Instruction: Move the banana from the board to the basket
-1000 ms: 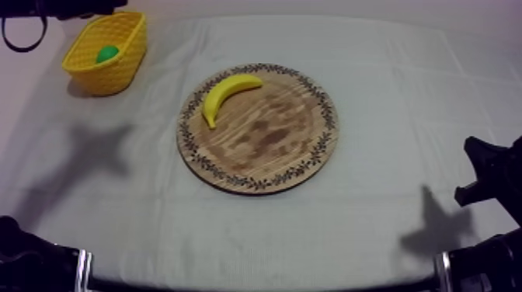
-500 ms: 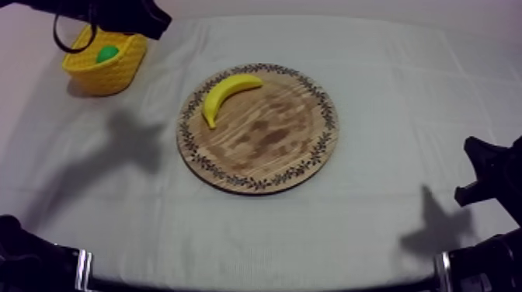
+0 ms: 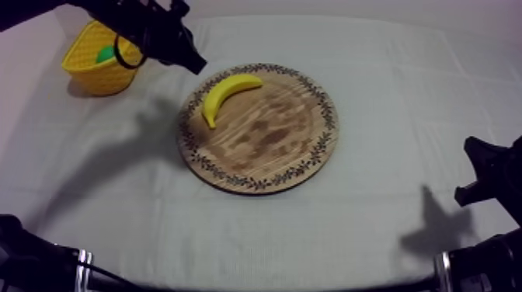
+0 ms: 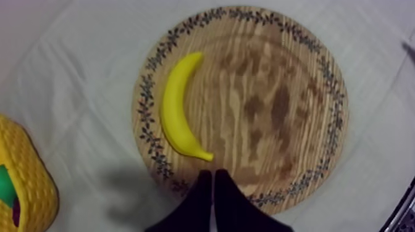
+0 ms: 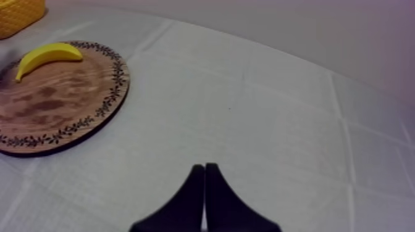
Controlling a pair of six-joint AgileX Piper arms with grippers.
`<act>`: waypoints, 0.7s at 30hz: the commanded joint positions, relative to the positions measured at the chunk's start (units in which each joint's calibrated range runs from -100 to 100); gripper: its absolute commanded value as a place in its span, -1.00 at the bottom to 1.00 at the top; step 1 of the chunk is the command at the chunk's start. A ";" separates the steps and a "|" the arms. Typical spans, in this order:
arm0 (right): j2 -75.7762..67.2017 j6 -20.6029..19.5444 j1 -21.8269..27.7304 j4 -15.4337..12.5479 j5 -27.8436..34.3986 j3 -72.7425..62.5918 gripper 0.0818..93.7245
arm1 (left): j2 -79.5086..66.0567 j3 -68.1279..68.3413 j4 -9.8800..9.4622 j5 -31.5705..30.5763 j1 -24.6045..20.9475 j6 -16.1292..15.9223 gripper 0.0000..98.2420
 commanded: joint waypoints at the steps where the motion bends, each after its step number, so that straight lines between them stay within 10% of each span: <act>1: 0.00 0.04 0.01 -0.01 -0.02 -0.05 -0.99 | 1.76 -0.26 -0.02 0.18 0.16 -0.06 -1.00; 21: 0.00 0.05 0.01 -0.01 -0.02 -0.05 -0.99 | 4.43 -2.13 -0.01 0.13 0.18 1.21 -0.81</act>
